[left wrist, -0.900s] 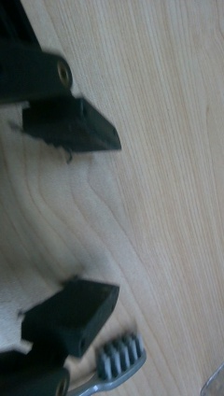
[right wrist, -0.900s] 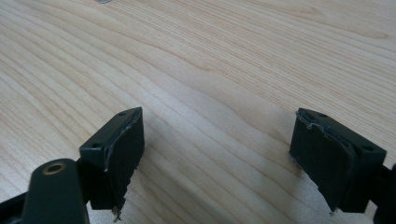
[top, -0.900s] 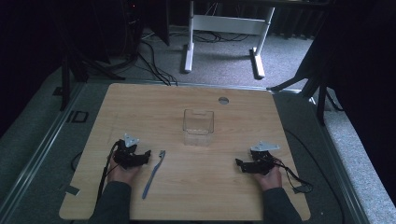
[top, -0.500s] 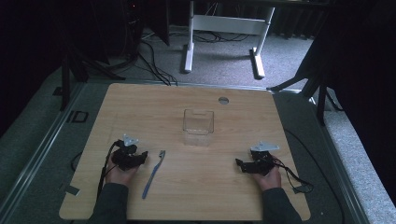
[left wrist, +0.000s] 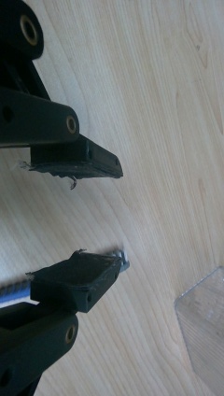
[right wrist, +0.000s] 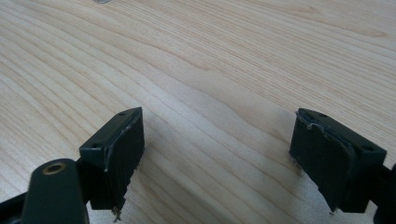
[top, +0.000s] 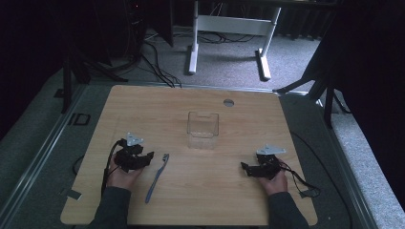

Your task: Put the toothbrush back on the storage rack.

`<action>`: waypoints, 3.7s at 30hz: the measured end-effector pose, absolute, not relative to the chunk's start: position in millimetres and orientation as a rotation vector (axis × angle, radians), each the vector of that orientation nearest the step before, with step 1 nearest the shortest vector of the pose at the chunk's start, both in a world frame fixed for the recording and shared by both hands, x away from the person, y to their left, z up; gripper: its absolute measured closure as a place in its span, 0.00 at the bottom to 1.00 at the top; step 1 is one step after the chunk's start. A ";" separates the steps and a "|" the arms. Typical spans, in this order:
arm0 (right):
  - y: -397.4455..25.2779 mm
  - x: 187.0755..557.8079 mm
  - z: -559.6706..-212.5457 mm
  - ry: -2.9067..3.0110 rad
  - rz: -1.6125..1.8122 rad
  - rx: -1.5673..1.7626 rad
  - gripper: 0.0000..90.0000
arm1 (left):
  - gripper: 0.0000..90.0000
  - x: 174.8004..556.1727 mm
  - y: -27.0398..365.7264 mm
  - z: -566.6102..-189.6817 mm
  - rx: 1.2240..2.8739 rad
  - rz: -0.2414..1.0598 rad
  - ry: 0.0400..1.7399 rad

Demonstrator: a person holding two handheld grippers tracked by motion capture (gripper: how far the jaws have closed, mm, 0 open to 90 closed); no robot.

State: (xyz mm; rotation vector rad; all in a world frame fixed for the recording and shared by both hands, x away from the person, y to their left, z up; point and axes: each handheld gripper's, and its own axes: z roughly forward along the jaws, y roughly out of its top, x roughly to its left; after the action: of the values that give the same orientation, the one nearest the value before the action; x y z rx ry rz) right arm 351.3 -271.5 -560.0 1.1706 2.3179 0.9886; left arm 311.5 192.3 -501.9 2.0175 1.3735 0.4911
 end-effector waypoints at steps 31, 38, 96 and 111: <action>-271.4 351.2 -560.0 2.317 0.990 1.172 0.19 | 0.62 310.0 173.1 -479.9 2.157 0.340 1.384; -271.4 351.2 -560.0 2.317 0.990 1.172 0.19 | 0.61 312.1 167.0 -478.1 2.166 0.300 1.408; -271.1 350.7 -560.0 2.318 0.992 1.172 0.19 | 0.76 327.8 136.9 -511.1 2.457 0.013 1.525; -271.1 350.7 -560.0 2.319 0.991 1.172 0.19 | 0.84 327.9 133.1 -518.5 2.536 0.033 1.534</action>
State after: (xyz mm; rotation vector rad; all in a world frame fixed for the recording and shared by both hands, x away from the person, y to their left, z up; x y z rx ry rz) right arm 350.7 -271.1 -560.0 1.1722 2.3185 0.9911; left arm 327.9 133.1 -518.5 2.5357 1.5341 0.0330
